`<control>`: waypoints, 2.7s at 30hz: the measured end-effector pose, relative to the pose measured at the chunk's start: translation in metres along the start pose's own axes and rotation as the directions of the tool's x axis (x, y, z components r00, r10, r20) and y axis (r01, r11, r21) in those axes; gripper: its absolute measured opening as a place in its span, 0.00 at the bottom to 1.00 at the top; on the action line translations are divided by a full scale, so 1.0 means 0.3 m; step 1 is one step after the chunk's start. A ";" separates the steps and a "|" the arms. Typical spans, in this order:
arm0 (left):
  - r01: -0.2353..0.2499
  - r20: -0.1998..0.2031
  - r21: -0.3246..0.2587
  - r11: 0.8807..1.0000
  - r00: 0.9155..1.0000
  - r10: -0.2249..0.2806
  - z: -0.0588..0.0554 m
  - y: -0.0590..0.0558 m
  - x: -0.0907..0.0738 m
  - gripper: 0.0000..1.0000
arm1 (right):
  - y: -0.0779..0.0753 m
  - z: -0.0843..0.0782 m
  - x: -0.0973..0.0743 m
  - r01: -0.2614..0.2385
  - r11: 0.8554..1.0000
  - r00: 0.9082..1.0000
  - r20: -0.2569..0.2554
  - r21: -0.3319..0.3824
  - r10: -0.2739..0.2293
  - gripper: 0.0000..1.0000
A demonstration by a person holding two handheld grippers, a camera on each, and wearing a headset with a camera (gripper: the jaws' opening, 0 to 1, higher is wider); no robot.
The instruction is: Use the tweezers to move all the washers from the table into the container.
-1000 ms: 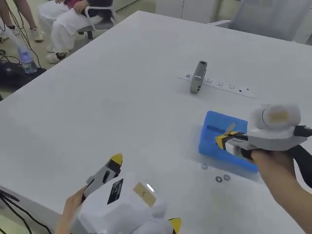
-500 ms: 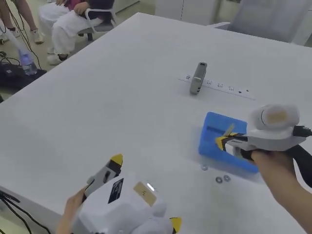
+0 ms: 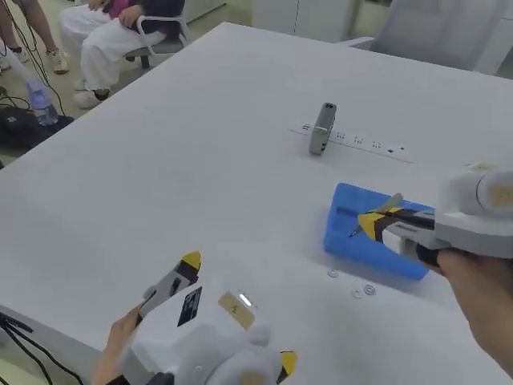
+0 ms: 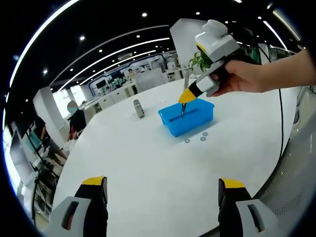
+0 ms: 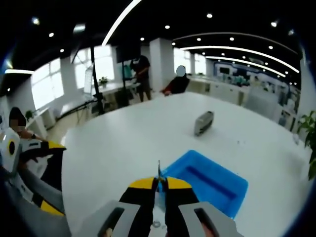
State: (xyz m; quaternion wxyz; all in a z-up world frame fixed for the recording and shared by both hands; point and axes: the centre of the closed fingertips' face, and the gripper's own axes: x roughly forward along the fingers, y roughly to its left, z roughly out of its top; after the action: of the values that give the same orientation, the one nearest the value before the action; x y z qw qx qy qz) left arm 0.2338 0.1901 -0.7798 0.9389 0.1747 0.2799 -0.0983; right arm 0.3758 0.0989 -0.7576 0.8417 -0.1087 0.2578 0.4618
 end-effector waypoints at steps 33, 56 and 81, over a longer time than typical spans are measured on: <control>0.001 -0.030 0.022 1.000 1.000 0.000 -0.016 -0.004 0.004 0.93 | 0.055 -0.154 0.141 -0.070 0.994 0.990 -0.131 -0.080 0.059 0.04; -0.006 -0.003 0.012 1.000 1.000 0.006 0.003 0.007 -0.002 0.93 | 0.049 -0.101 0.080 -0.065 0.998 0.994 -0.085 0.022 0.067 0.02; 0.007 0.006 -0.021 1.000 1.000 -0.006 0.005 0.001 -0.006 0.88 | -0.153 -0.017 0.059 0.087 0.995 0.996 -0.025 0.045 -0.086 0.03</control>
State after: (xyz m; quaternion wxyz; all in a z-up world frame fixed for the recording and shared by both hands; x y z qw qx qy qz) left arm 0.2331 0.1899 -0.7775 0.9411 0.1637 0.2787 -0.0990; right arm 0.4200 0.0841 -0.7739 0.8601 -0.1057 0.2732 0.4177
